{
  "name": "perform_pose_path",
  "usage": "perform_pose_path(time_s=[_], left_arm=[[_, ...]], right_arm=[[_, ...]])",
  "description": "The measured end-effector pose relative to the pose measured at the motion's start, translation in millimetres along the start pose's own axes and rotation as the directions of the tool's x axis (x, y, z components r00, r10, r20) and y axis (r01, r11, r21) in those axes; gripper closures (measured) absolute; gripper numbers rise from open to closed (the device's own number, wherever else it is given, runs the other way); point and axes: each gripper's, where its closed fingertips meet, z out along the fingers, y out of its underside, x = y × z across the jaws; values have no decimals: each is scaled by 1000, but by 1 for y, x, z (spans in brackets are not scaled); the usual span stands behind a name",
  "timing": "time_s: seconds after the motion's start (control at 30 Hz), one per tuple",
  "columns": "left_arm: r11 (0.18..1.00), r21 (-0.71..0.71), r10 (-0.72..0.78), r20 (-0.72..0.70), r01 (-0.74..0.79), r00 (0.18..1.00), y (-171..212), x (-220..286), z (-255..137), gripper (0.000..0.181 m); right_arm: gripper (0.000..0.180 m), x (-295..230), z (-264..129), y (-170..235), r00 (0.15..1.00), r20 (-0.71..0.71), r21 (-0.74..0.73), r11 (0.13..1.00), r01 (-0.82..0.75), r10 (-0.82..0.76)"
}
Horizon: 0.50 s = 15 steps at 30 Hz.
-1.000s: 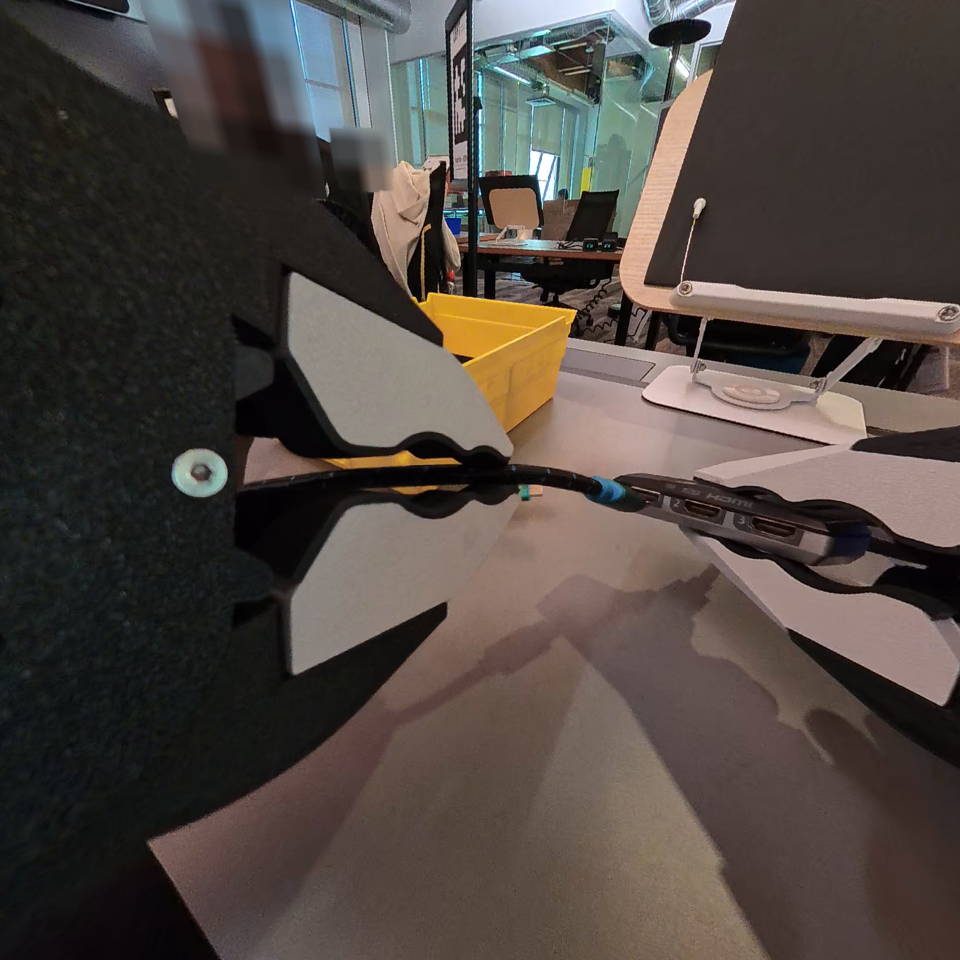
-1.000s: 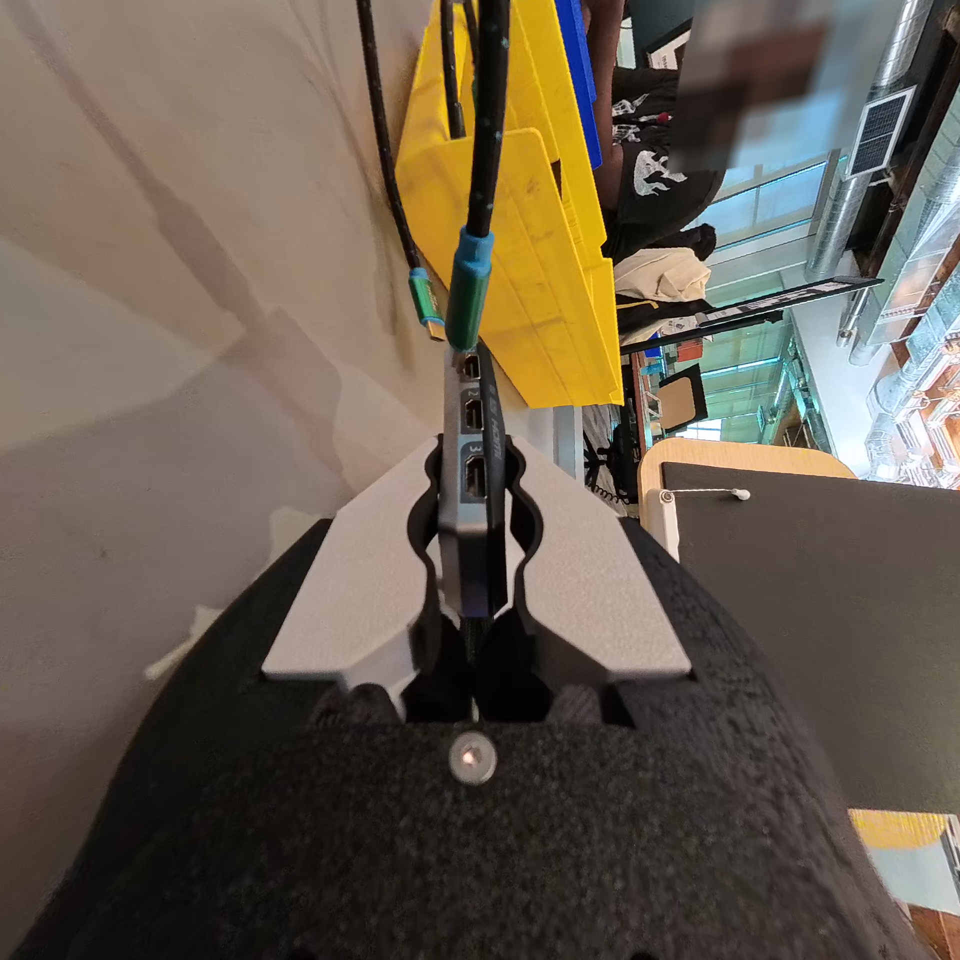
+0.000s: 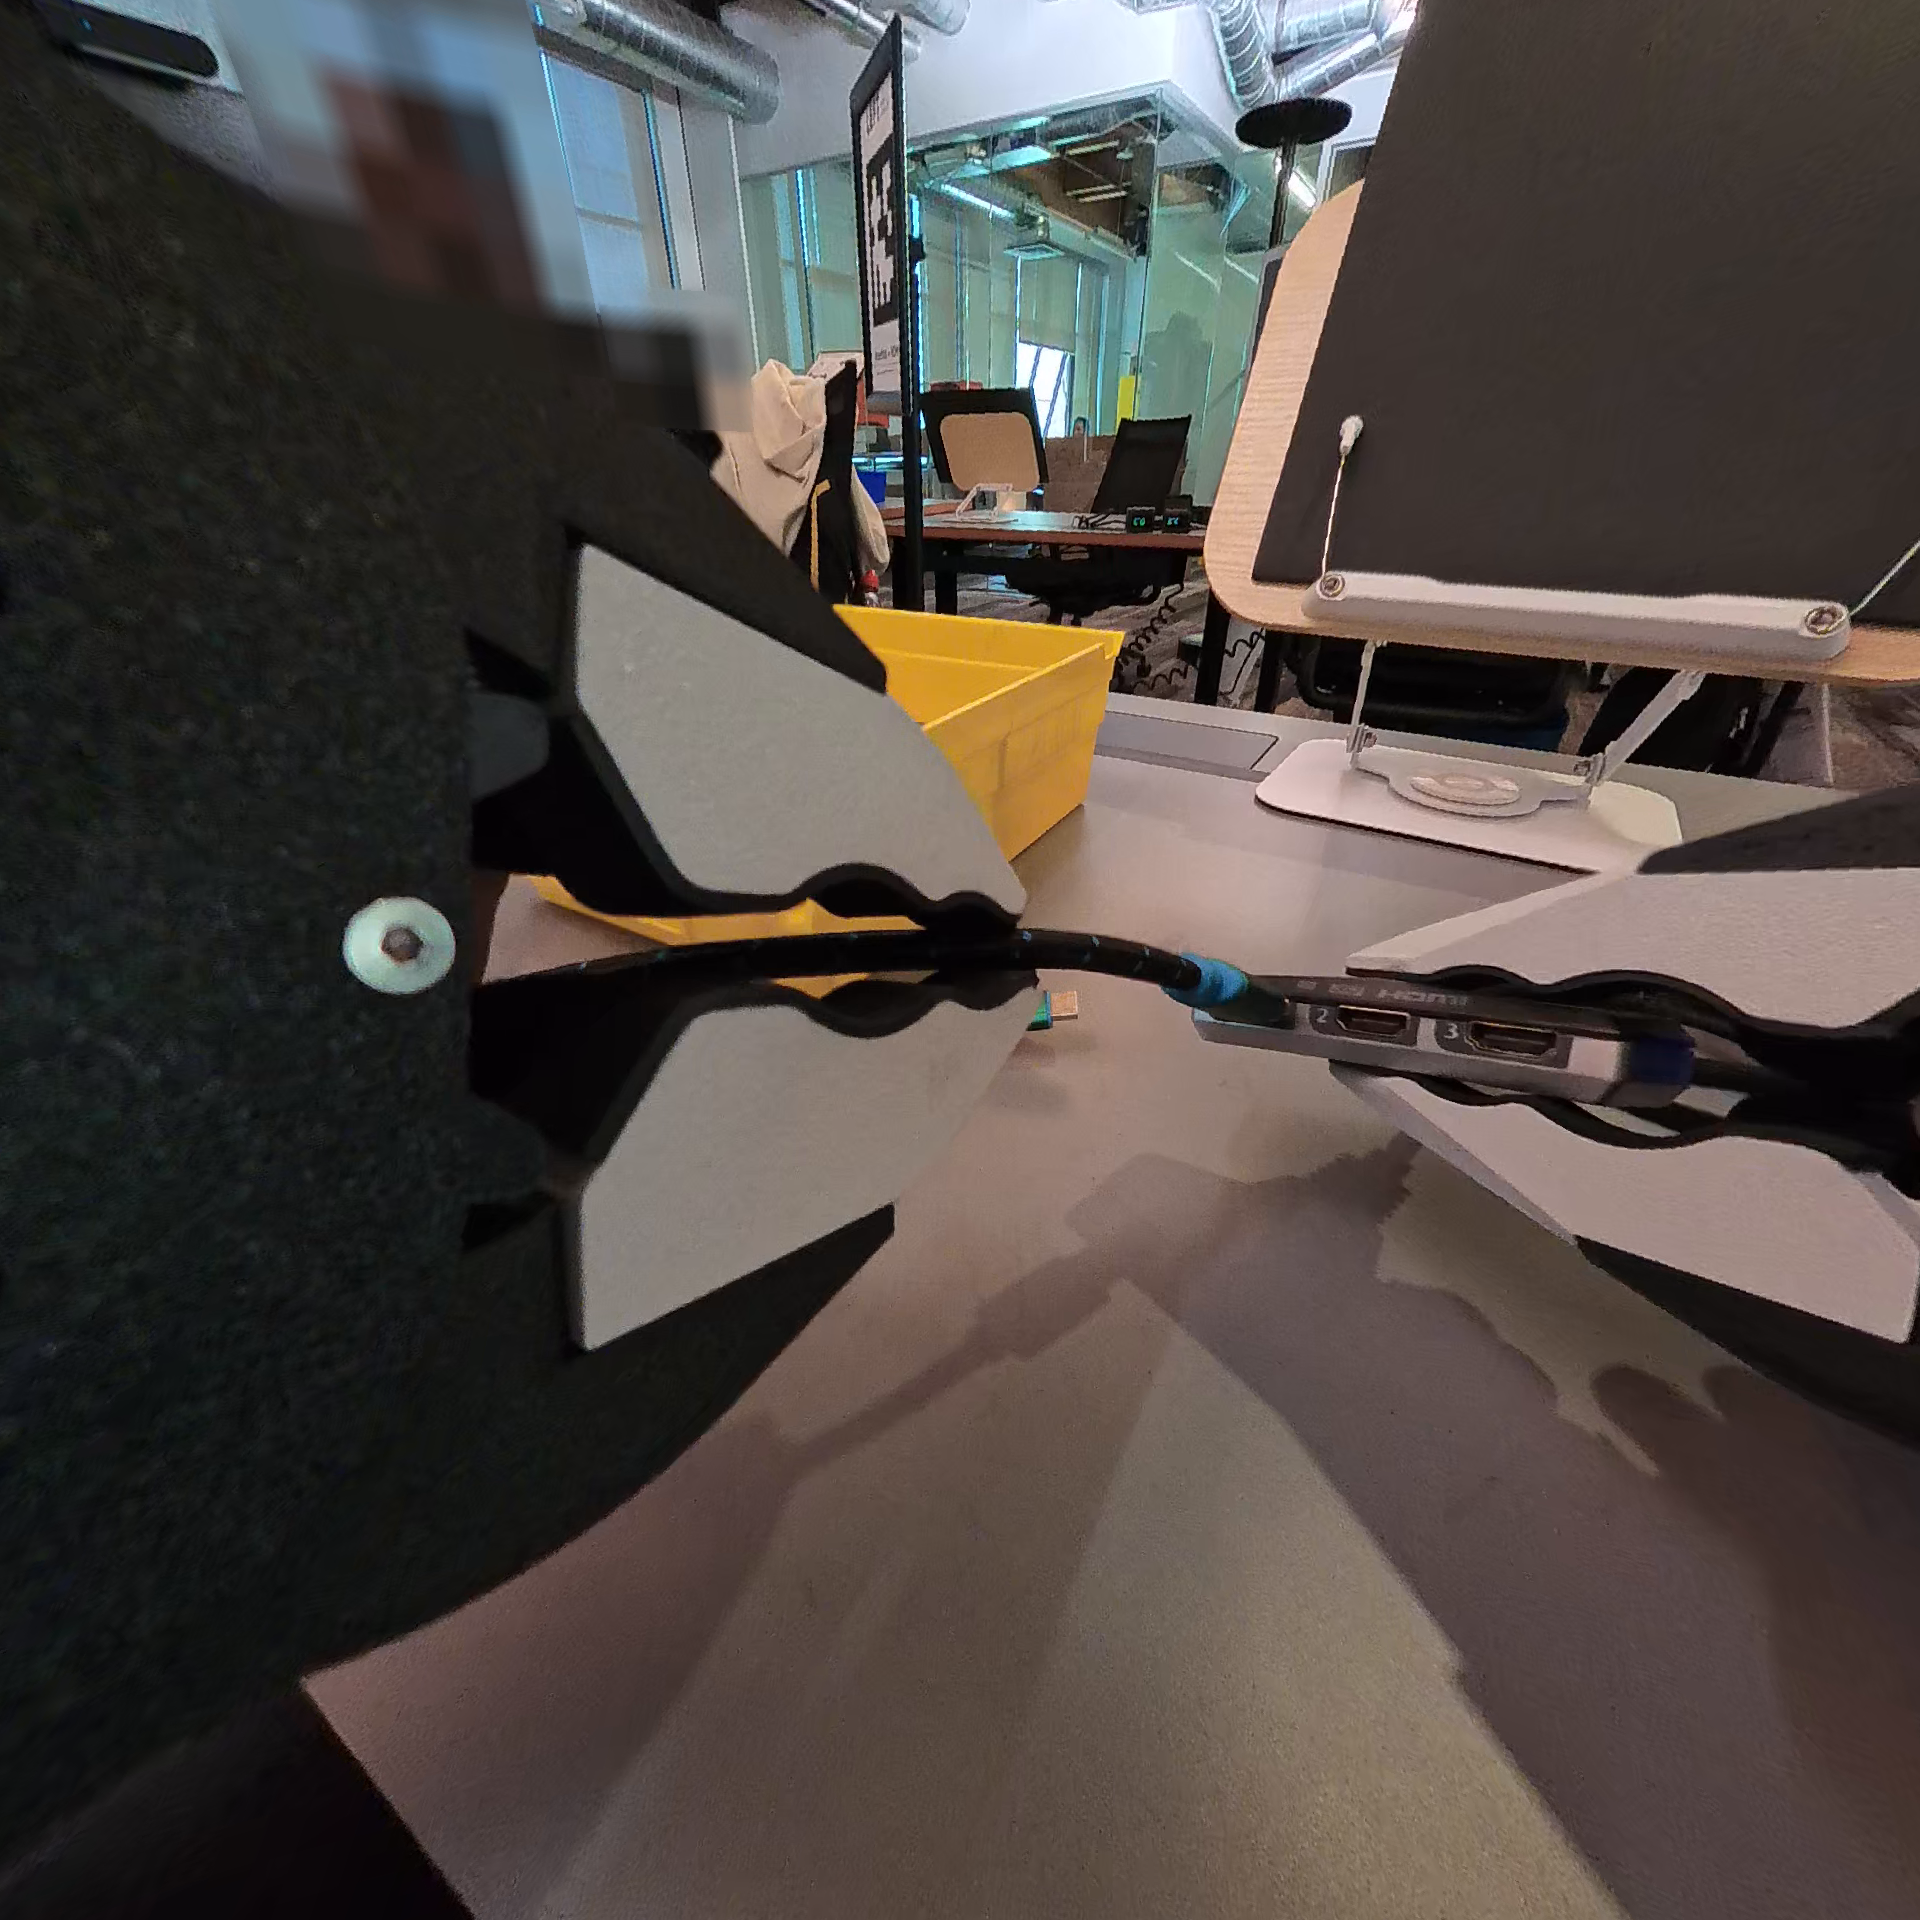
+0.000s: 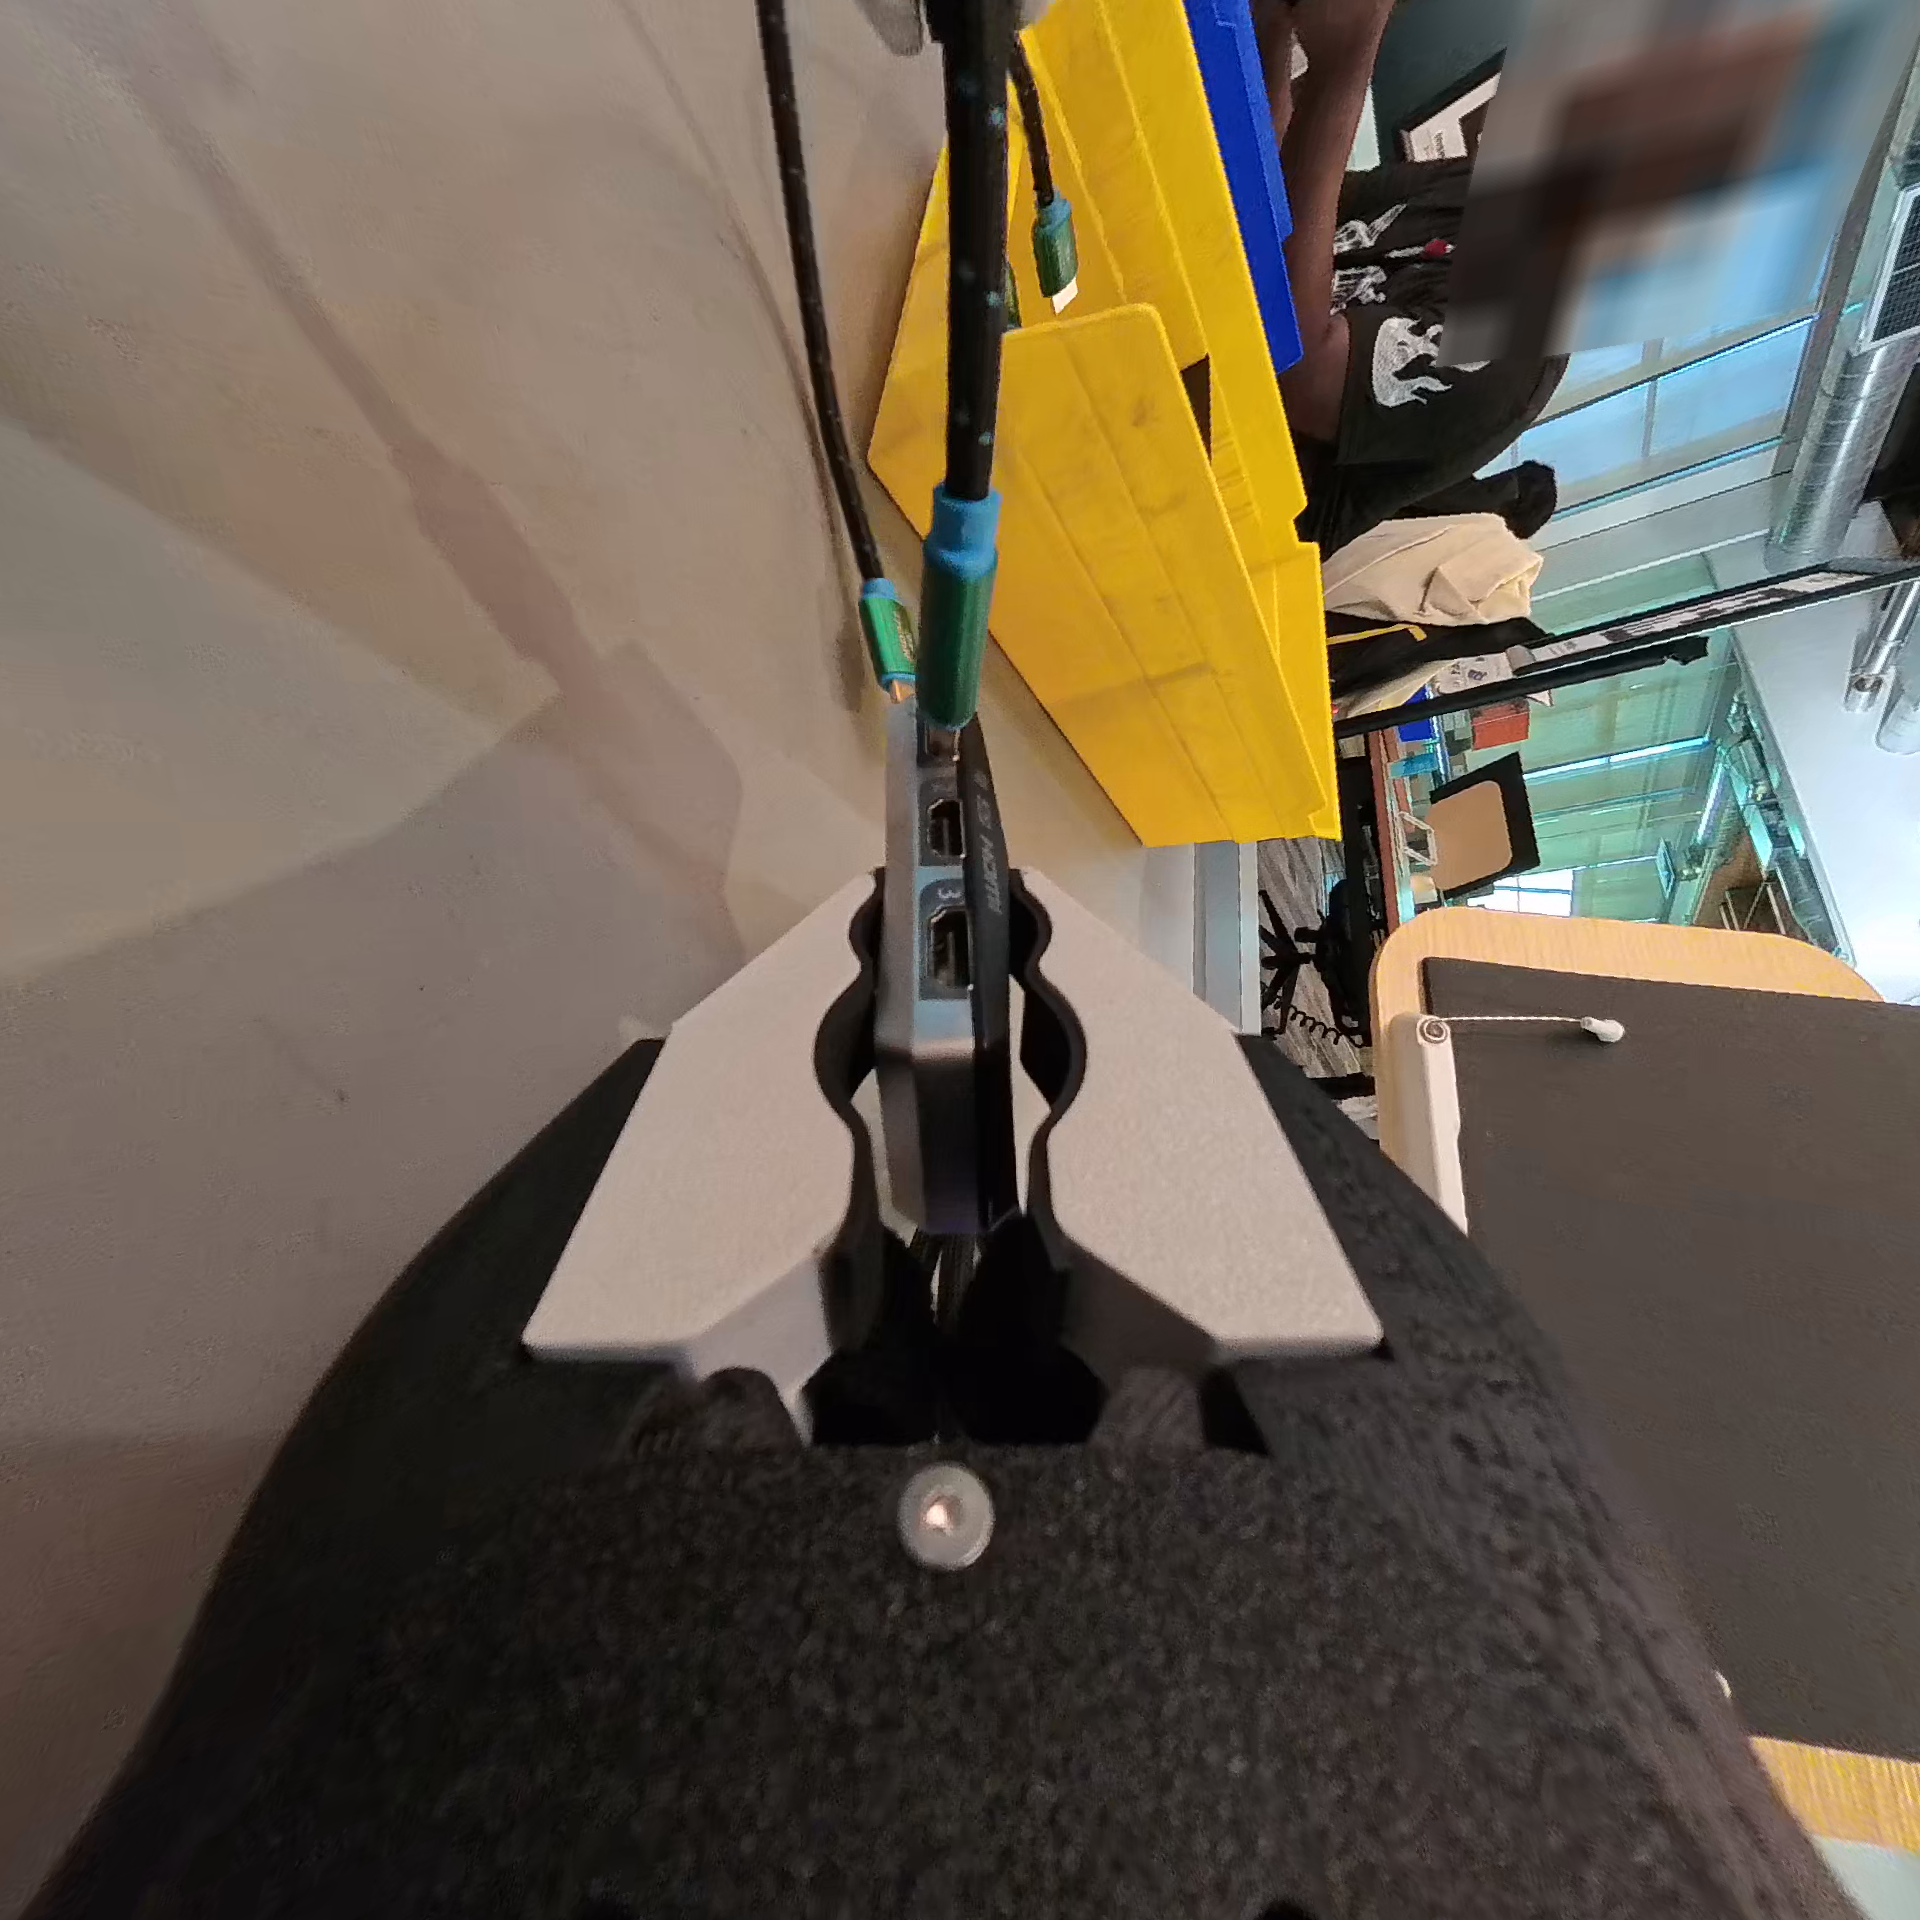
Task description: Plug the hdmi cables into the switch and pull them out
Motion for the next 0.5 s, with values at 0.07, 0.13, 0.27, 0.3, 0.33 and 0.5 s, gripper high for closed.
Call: perform_pose_path(time_s=[0.07,0.13,0.27,0.3,0.33,0.5], left_arm=[[999,9,-35,-8,35,999,-1,0,0,174],[995,18,-93,-23,93,995,-1,-1,0,174],[951,34,-302,-108,307,947,3,2,3,174],[917,30,-389,-160,398,907,4,5,4,174],[867,21,-481,-224,497,848,4,8,5,174],[617,-63,-711,-471,784,522,7,18,12,174]], right_arm=[[159,1,0,0,1000,-9,0,1000,0,0],[159,3,0,0,1000,-25,2,1000,-3,3],[159,6,1,0,998,-61,-1,1000,1,-2],[159,7,2,1,997,-73,-6,1000,10,-10],[159,7,3,1,996,-88,-14,1000,23,-24],[159,6,6,3,985,-132,-61,993,101,-108]])
